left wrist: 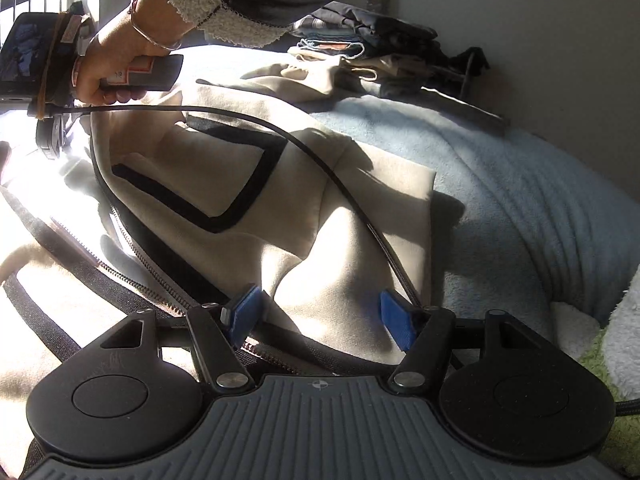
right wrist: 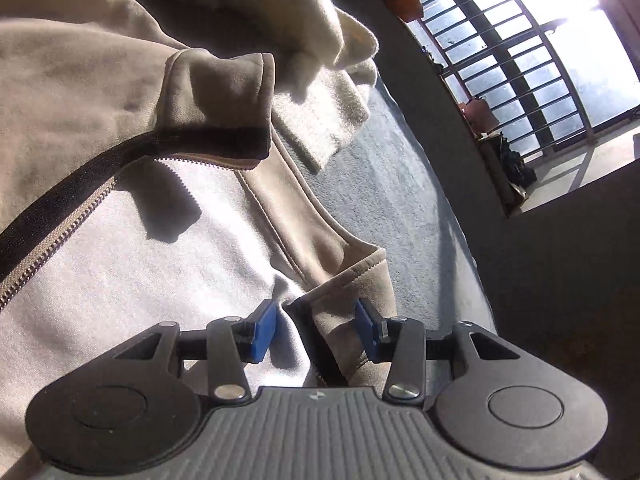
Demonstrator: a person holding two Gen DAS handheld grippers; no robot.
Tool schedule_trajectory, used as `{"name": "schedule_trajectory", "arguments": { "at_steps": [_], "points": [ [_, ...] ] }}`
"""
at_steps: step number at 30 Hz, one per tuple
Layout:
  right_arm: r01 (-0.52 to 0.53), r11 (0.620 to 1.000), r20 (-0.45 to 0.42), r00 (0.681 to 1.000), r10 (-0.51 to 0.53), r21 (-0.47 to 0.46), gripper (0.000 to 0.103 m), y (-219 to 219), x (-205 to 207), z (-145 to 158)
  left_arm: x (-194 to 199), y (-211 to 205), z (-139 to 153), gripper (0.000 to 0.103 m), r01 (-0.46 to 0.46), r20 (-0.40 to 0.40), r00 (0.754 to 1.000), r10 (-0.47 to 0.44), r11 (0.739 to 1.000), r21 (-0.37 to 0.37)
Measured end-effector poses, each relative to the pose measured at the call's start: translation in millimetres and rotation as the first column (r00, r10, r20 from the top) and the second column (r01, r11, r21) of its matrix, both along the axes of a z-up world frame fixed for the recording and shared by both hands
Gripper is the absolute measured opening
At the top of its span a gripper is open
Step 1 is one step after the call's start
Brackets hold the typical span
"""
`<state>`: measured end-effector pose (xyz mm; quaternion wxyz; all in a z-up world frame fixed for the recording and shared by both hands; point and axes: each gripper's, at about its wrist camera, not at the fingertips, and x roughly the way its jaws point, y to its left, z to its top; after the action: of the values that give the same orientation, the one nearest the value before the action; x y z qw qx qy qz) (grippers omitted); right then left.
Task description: Fold clothes
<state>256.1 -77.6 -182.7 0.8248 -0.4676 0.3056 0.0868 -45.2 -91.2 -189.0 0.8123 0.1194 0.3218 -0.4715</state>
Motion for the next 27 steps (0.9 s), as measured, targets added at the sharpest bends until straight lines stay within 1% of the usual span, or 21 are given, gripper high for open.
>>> {"name": "schedule_trajectory", "arguments": {
  "at_steps": [1,2,3,4,5,6,7,8,10,12,13,14,15,16,17,19,20,22,25,27],
  "points": [
    [0.021,0.999,0.011,1.0,-0.021,0.049,0.033,-3.4,2.1,8.3,0.0,0.0,-0.2,0.066,0.0,0.0,1.0,0.0,1.0,-0.001],
    [0.052,0.993,0.021,0.998,-0.055,0.107,0.02,-8.8,4.4,19.0,0.0,0.1,-0.4,0.066,0.0,-0.001,1.0,0.0,1.0,-0.001],
    [0.089,0.98,0.027,0.995,-0.095,0.176,0.015,-16.0,7.5,31.0,0.0,0.1,-0.5,0.066,0.0,-0.001,1.0,0.0,1.0,-0.002],
    [0.133,0.957,0.022,0.989,-0.143,0.257,0.013,-26.3,12.3,44.5,0.0,0.2,-0.7,0.066,0.001,-0.002,1.0,-0.001,1.0,-0.003],
    [0.167,0.932,0.012,0.984,-0.18,0.321,0.006,-36.1,16.6,54.0,0.2,0.3,-0.9,0.066,0.0,-0.003,1.0,0.0,1.0,-0.004],
    [0.198,0.902,-0.006,0.977,-0.211,0.384,0.002,-46.8,20.2,61.8,0.9,0.5,-0.9,0.066,-0.001,-0.007,1.0,0.001,1.0,-0.006],
    [0.227,0.866,-0.027,0.97,-0.241,0.445,0.002,-57.5,23.9,69.6,1.4,0.6,-0.9,0.066,-0.002,-0.009,1.0,0.002,1.0,-0.008],
    [0.256,0.825,-0.049,0.962,-0.269,0.503,0.0,-68.2,27.6,77.4,1.9,0.9,-0.7,0.066,-0.003,-0.011,1.0,0.003,1.0,-0.01],
    [0.306,0.733,-0.101,0.945,-0.311,0.607,0.0,-88.7,33.8,91.1,2.1,1.8,-1.0,0.066,-0.004,-0.014,1.0,0.004,1.0,-0.012],
    [0.331,0.644,-0.164,0.938,-0.306,0.69,0.0,-105.0,34.0,95.2,2.2,2.3,-1.1,0.066,-0.005,-0.017,1.0,0.005,1.0,-0.013],
    [0.338,0.614,-0.192,0.937,-0.293,0.713,0.0,-110.1,34.1,95.9,2.2,2.5,-1.1,0.066,-0.005,-0.017,1.0,0.005,1.0,-0.012],
    [0.33,0.634,-0.2,0.942,-0.269,0.7,0.0,-106.5,33.2,93.5,2.0,2.8,-1.1,0.066,-0.005,-0.017,1.0,0.005,1.0,-0.012],
    [0.301,0.687,-0.179,0.953,-0.246,0.661,0.001,-96.1,29.9,90.0,1.6,2.9,-1.1,0.066,-0.004,-0.014,1.0,0.004,1.0,-0.01],
    [0.252,0.753,-0.146,0.968,-0.206,0.608,0.002,-81.5,25.5,85.6,1.2,3.0,-1.1,0.066,-0.003,-0.011,1.0,0.003,1.0,-0.009],
    [0.202,0.807,-0.119,0.979,-0.164,0.555,0.002,-67.5,20.5,81.3,1.1,2.8,-1.1,0.066,-0.002,-0.01,1.0,0.002,1.0,-0.007],
    [0.109,0.879,-0.084,0.993,-0.078,0.465,0.002,-42.1,8.4,72.6,1.1,3.7,-0.4,0.066,-0.002,-0.01,1.0,0.002,1.0,-0.006],
    [0.071,0.901,-0.078,0.996,-0.041,0.428,0.003,-31.4,2.2,69.0,1.2,4.4,0.2,0.066,-0.002,-0.01,1.0,0.002,1.0,-0.006],
    [0.041,0.911,-0.102,0.995,0.0,0.409,0.003,-20.7,-10.5,65.9,1.4,6.1,1.2,0.066,-0.003,-0.012,1.0,0.003,1.0,-0.007],
    [0.038,0.897,-0.172,0.984,0.043,0.44,0.003,-27.4,-28.0,68.2,1.9,9.5,2.6,0.066,-0.01,-0.015,1.0,0.01,1.0,-0.015],
    [0.057,0.891,-0.212,0.976,0.044,0.451,0.003,-41.4,-42.6,68.9,1.9,10.7,3.2,0.066,-0.014,-0.011,1.0,0.014,1.0,-0.019]
  ]
}}
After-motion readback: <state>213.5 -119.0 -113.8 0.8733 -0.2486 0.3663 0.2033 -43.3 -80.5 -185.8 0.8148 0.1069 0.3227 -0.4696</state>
